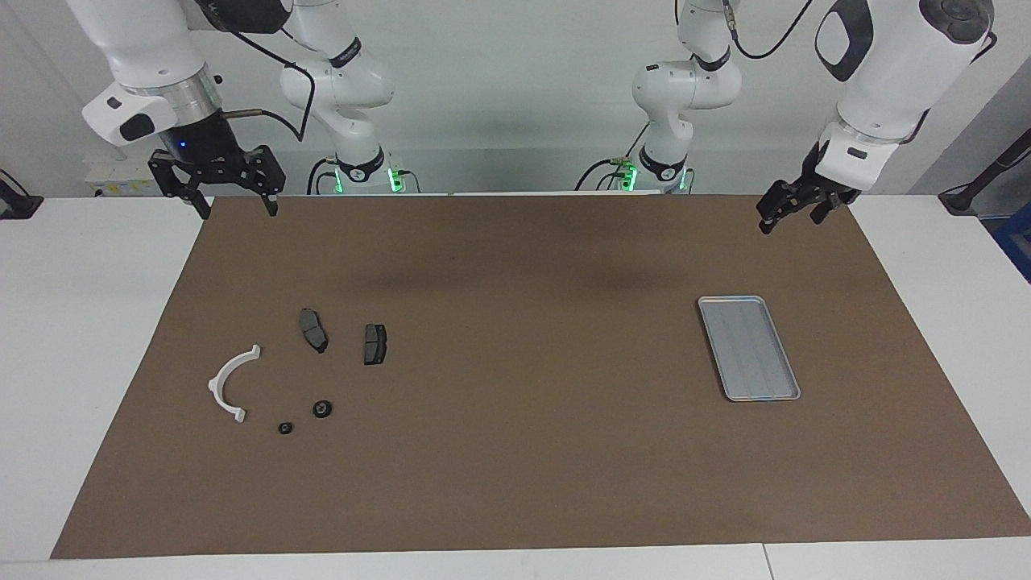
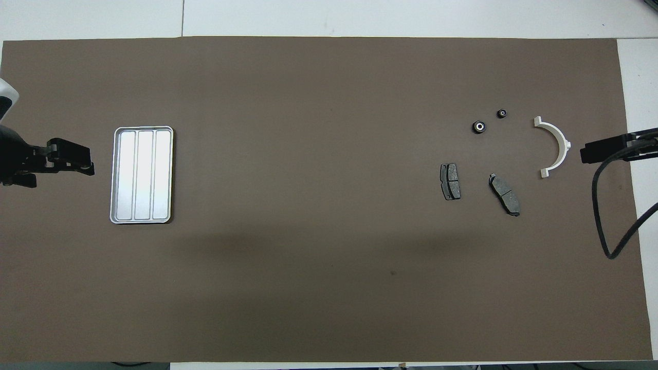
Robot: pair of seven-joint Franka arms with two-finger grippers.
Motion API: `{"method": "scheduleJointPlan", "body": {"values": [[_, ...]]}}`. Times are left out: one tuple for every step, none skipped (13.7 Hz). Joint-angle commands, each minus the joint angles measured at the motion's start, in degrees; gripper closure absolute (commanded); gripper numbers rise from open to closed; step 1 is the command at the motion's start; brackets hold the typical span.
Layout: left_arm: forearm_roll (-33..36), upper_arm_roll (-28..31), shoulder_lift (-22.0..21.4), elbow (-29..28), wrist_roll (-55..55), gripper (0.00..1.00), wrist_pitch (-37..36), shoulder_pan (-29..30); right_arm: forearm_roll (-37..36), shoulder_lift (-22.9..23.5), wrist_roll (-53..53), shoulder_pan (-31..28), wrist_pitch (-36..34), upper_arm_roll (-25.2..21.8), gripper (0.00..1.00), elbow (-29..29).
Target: Place bearing gear from tray to pile
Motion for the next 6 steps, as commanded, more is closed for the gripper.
{"method": "scheduleJointPlan", "body": {"values": [[0.1,-0.3,-1.2,-0.9,0.2,0.0,-0.5,0.3,0.7,-0.3,1.4,0.2,0.4,0.0,0.0,-0.5],[0.1,-0.3,-1.2,-0.9,0.2,0.0,-0.5,0.3,0.8,-0.3,1.4,0.2,0.4,0.0,0.0,-0.5],[0.1,-0.3,-1.2,-0.9,0.2,0.0,-0.5,0.3,0.9,-0.3,1.2,0.2,0.4,0.0,0.0,-0.5],[0.1,-0.3,-1.2,-0.9,0.2,0.0,-0.5,0.3,0.9,-0.2,1.2,0.2,0.5,0.0,0.0,-0.5],[0.1,-0.3,-1.2,-0.9,0.2,0.0,-0.5,0.3,0.9,-0.2,0.9,0.1,0.5,0.0,0.0,-0.5],[0.1,-0.3,-1.2,-0.9,0.2,0.0,-0.5,0.3,1.0,-0.3,0.9,0.1,0.5,0.0,0.0,-0.6]]}}
